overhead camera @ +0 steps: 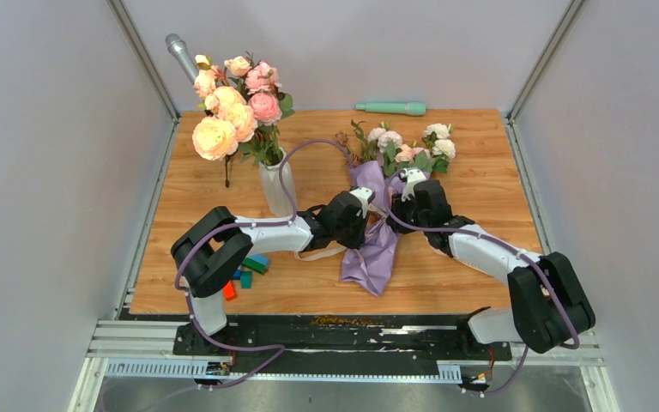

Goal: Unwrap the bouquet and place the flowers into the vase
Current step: Untie the ribbon from the wrapping paper.

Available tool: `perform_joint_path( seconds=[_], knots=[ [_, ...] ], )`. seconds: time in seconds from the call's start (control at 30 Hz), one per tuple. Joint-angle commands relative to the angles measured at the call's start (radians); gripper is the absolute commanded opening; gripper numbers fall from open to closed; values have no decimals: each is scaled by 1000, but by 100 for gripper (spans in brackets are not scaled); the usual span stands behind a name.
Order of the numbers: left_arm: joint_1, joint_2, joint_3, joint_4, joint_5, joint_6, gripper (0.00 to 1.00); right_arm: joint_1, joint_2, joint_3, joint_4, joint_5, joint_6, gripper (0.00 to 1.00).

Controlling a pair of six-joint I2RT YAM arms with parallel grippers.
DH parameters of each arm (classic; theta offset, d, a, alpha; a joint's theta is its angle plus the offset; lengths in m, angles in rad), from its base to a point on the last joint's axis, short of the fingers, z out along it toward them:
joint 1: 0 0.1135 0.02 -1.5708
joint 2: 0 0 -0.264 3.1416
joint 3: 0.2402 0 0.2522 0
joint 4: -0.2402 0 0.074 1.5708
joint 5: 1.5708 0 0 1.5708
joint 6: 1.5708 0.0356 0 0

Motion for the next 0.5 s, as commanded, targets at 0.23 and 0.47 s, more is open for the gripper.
perform_joint_path(
  seconds=[0.23, 0.47],
  knots=[
    [6, -34, 19, -45, 1, 13, 0, -3, 42, 62, 60, 44, 18, 29],
    [6, -36, 14, -43, 1, 12, 0, -12, 78, 83, 61, 65, 14, 29]
  ],
)
